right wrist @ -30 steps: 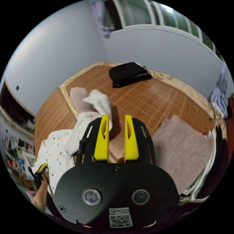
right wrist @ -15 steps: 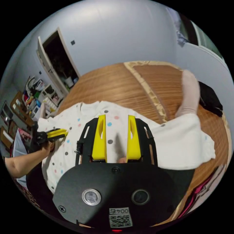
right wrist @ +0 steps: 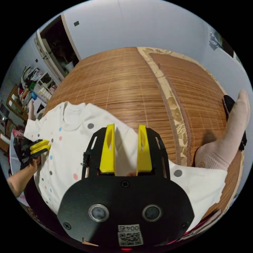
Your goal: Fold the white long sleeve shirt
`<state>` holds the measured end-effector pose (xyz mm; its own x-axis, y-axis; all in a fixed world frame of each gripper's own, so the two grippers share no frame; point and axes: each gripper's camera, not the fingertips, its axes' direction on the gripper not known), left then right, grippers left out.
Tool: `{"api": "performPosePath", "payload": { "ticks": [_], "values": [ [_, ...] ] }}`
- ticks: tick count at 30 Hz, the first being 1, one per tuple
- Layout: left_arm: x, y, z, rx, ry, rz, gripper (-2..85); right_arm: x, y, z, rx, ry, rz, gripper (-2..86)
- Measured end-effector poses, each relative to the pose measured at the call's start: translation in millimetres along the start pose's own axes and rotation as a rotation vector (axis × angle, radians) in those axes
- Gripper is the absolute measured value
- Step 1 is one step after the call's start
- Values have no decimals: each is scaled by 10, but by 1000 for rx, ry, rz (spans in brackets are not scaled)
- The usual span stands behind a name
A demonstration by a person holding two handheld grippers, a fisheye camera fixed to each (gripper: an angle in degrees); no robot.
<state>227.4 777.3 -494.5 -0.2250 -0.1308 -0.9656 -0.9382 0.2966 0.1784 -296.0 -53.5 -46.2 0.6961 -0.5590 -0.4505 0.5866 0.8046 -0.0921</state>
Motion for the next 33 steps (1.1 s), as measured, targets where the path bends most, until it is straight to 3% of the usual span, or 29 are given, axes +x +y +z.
{"api": "performPosePath", "payload": {
  "ticks": [3,6,12,15,21,25,33],
  "values": [
    [-19,-31,3,0,-4,2,36,-159,60,112,-34,82,-75,58],
    [-48,-65,8,-1,-2,1,33,-54,131,135,3,191,17,55],
    [-97,-134,14,-1,-5,2,32,101,268,35,146,73,138,134],
    [-118,-171,16,-1,-8,2,33,-31,288,-58,236,-32,83,140],
    [-177,-258,15,-8,-4,0,40,-414,208,412,120,-83,-79,179],
    [-225,-373,-28,-17,8,-7,49,-407,166,529,92,-76,-61,168],
    [-692,-1225,10,127,-85,-94,58,-599,132,695,85,16,-102,166]
  ]
}}
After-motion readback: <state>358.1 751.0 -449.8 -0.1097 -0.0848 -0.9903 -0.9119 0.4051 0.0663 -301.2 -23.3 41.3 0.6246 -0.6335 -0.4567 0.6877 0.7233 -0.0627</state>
